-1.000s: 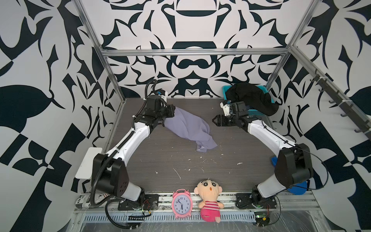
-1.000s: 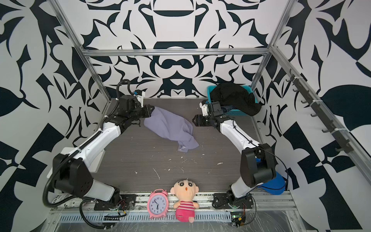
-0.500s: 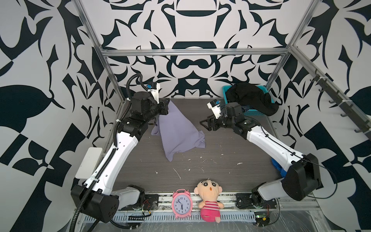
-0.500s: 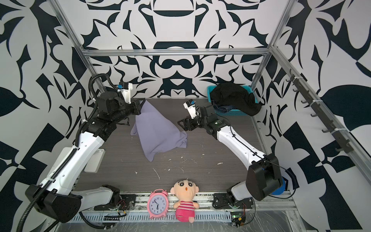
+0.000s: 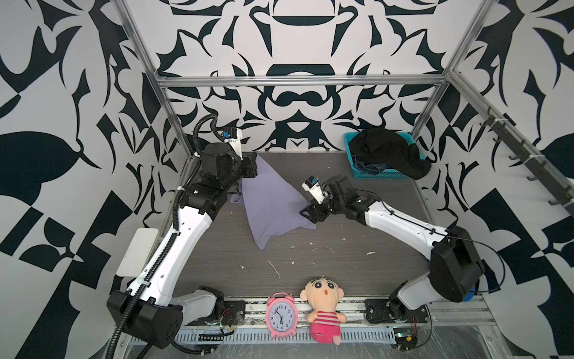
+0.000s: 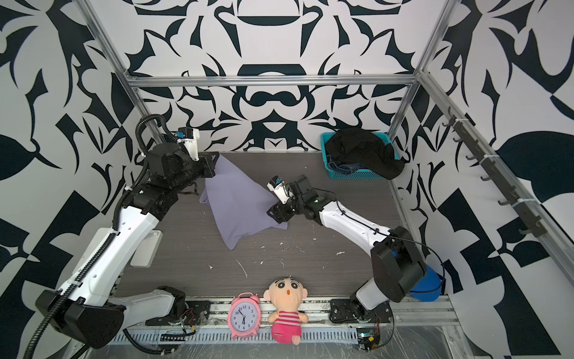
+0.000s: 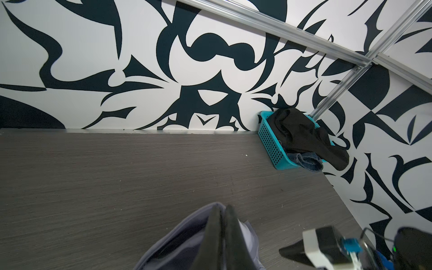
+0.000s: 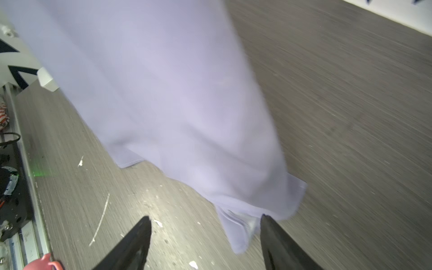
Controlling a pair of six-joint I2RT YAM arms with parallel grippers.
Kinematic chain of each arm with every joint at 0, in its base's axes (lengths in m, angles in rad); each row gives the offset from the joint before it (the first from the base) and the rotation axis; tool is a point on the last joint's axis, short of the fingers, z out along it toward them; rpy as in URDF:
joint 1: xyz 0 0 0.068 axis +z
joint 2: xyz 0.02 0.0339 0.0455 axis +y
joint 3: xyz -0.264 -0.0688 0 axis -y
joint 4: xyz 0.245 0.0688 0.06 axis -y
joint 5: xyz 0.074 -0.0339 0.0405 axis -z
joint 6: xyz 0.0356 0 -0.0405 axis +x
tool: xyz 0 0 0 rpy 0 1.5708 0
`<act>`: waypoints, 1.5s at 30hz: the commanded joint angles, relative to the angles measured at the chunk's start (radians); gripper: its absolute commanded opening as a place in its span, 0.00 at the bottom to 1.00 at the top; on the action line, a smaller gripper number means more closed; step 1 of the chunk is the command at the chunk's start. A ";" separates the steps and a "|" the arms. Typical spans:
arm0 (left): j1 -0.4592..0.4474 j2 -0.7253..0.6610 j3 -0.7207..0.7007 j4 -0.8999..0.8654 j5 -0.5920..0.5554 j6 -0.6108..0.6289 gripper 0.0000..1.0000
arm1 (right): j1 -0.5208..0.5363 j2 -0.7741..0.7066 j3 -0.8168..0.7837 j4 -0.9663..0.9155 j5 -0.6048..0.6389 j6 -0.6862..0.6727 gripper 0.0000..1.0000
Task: Fold and stack skirts
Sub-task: Flatten out the skirt at the center of the table.
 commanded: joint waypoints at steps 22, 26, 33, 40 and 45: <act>0.001 0.014 -0.013 0.109 -0.061 -0.023 0.00 | 0.513 0.455 0.169 0.397 0.668 0.418 0.87; 0.002 0.004 -0.020 0.109 -0.058 -0.032 0.00 | 0.514 0.507 0.174 0.448 0.774 0.430 0.87; 0.002 -0.015 -0.058 0.149 -0.055 -0.042 0.00 | 0.515 0.582 0.214 0.514 0.849 0.359 0.45; 0.002 -0.066 -0.103 0.131 -0.140 -0.005 0.00 | 0.517 0.462 0.109 0.582 0.938 0.238 0.00; 0.020 -0.098 -0.130 0.122 -0.171 0.002 0.00 | 0.503 0.301 0.032 0.594 0.877 0.100 0.00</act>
